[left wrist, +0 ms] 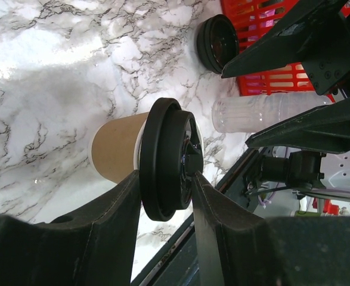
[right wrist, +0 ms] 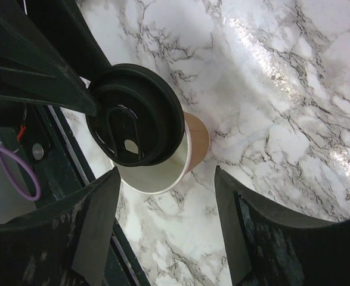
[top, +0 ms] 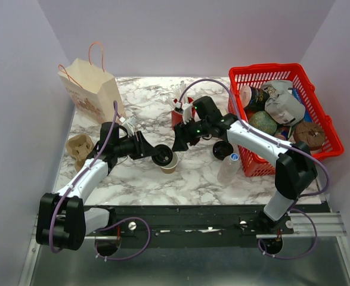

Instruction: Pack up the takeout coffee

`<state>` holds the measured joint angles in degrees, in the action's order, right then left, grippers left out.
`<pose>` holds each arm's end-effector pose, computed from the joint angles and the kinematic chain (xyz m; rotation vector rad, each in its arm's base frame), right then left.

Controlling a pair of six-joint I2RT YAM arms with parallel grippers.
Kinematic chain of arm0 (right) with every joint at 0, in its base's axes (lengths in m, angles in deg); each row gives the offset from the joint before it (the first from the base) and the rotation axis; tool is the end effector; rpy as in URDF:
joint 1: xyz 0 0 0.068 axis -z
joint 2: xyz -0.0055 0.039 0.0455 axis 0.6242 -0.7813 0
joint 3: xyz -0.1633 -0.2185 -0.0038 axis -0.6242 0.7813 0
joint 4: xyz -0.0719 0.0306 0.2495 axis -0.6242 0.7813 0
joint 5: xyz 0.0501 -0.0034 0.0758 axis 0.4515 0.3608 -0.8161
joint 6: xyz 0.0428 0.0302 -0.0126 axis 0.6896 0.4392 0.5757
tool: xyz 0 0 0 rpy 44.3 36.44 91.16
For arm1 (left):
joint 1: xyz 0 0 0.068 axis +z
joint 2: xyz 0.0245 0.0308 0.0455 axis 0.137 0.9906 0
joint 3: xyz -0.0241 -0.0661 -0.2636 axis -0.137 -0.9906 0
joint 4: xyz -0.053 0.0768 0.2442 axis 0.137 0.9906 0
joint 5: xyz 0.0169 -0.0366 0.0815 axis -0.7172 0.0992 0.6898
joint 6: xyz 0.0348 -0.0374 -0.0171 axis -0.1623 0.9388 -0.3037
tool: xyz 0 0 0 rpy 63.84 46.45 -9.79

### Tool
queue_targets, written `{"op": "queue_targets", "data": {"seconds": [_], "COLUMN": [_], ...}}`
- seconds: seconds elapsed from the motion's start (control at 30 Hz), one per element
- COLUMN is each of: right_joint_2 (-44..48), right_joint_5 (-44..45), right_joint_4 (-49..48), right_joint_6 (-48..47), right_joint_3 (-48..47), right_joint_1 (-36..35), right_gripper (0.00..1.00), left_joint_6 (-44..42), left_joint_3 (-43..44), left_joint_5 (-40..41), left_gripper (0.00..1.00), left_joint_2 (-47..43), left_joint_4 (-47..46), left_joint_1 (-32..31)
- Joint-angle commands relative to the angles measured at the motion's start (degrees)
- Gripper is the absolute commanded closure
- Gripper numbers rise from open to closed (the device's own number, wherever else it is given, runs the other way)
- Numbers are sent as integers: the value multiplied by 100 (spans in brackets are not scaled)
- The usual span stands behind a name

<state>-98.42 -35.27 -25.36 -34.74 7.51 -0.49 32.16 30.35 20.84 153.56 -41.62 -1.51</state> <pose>0.2826 0.2528 0.2679 -0.9692 2.2460 0.9857 0.2288 -0.0630 0.2178 -0.0408 2.2679 -1.2740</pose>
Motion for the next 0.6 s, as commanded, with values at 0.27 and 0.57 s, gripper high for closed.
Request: {"op": "queue_targets", "data": {"seconds": [0.27,0.57], "right_joint_2": [-217,-305], "right_joint_5": [161,222], "right_joint_4": [-109,-100], "right_joint_6": [164,190], "right_joint_3": [-37,-125], "right_joint_1": [-53,-53], "right_gripper": [26,25], "left_joint_6": [-15,-129], "left_joint_3": [210,395], "left_joint_5": [191,296], "left_gripper": [52,51], "left_joint_2": [265,467], "left_joint_4": [-33,125], "left_joint_1": [-98,-248]}}
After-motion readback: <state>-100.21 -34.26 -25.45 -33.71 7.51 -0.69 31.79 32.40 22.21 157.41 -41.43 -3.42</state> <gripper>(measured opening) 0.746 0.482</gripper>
